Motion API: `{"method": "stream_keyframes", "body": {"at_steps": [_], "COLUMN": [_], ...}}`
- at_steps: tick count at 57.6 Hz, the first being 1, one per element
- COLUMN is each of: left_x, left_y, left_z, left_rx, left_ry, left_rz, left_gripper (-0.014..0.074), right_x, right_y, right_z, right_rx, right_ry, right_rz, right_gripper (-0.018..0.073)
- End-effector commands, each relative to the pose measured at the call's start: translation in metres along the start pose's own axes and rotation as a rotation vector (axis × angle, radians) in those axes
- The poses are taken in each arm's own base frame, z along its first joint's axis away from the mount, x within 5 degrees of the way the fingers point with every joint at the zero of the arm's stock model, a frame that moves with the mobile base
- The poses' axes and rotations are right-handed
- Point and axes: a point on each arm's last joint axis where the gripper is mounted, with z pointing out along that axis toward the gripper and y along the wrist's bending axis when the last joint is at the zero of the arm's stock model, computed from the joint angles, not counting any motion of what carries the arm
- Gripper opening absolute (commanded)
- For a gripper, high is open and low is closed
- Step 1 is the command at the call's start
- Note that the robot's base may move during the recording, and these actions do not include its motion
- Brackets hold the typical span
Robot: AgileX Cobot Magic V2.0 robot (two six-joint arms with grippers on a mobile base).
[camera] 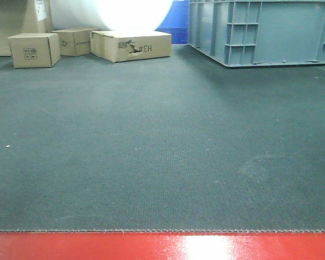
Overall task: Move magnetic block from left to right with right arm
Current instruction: 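Drive the base up to the second grey carpeted table, then lower the held red cube onto the table with the right gripper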
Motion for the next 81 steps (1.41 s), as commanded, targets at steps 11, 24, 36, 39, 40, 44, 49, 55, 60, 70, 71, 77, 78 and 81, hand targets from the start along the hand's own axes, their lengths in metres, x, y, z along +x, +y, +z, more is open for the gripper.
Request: {"method": "stream_keyframes", "body": {"at_steps": [11, 24, 36, 39, 40, 44, 49, 55, 60, 70, 71, 77, 78, 81], "left_x": [-0.006, -0.006, -0.006, -0.006, -0.006, -0.006, -0.006, -0.006, -0.006, -0.006, -0.006, -0.006, -0.006, -0.006], "left_y": [0.000, 0.000, 0.000, 0.000, 0.000, 0.000, 0.000, 0.000, 0.000, 0.000, 0.000, 0.000, 0.000, 0.000], "left_z": [-0.001, -0.001, -0.001, -0.001, -0.001, -0.001, -0.001, -0.001, -0.001, -0.001, -0.001, -0.001, -0.001, -0.001], "left_rx": [0.002, 0.002, 0.002, 0.002, 0.002, 0.002, 0.002, 0.002, 0.002, 0.002, 0.002, 0.002, 0.002, 0.002], "left_ry": [-0.093, -0.093, -0.093, -0.093, -0.093, -0.093, -0.093, -0.093, -0.093, -0.093, -0.093, -0.093, -0.093, -0.093], "left_rz": [-0.003, -0.003, -0.003, -0.003, -0.003, -0.003, -0.003, -0.003, -0.003, -0.003, -0.003, -0.003, -0.003, -0.003], "left_gripper": [-0.0126, -0.0126, -0.0126, -0.0126, -0.0126, -0.0126, -0.0126, -0.0126, -0.0126, -0.0126, -0.0126, -0.0126, -0.0126, -0.0126], "right_x": [-0.017, -0.018, -0.012, -0.010, -0.010, -0.006, 0.002, 0.009, 0.016, 0.028, 0.029, 0.035, 0.037, 0.041], "right_y": [0.000, 0.000, 0.000, 0.000, 0.000, 0.000, 0.000, 0.001, 0.004, 0.026, 0.031, 0.057, 0.063, 0.075], "right_z": [0.000, 0.000, 0.002, 0.004, 0.005, 0.013, 0.030, 0.052, 0.074, 0.118, 0.122, 0.147, 0.151, 0.161], "right_rx": [0.006, 0.006, 0.004, 0.003, 0.003, 0.002, 0.000, -0.008, -0.032, -0.147, -0.167, -0.232, -0.237, -0.243], "right_ry": [-0.108, -0.109, -0.065, -0.039, -0.031, 0.016, 0.105, 0.243, 0.342, 0.512, 0.527, 0.621, 0.642, 0.692], "right_rz": [-0.018, -0.018, -0.016, -0.015, -0.015, -0.015, -0.015, -0.020, -0.034, -0.028, -0.032, 0.046, 0.075, 0.134], "right_gripper": [0.0246, 0.0246, 0.0246, 0.0246, 0.0246, 0.0246, 0.0246, 0.0246, 0.0246, 0.0246, 0.0246, 0.0258, 0.0260, 0.0277]}}
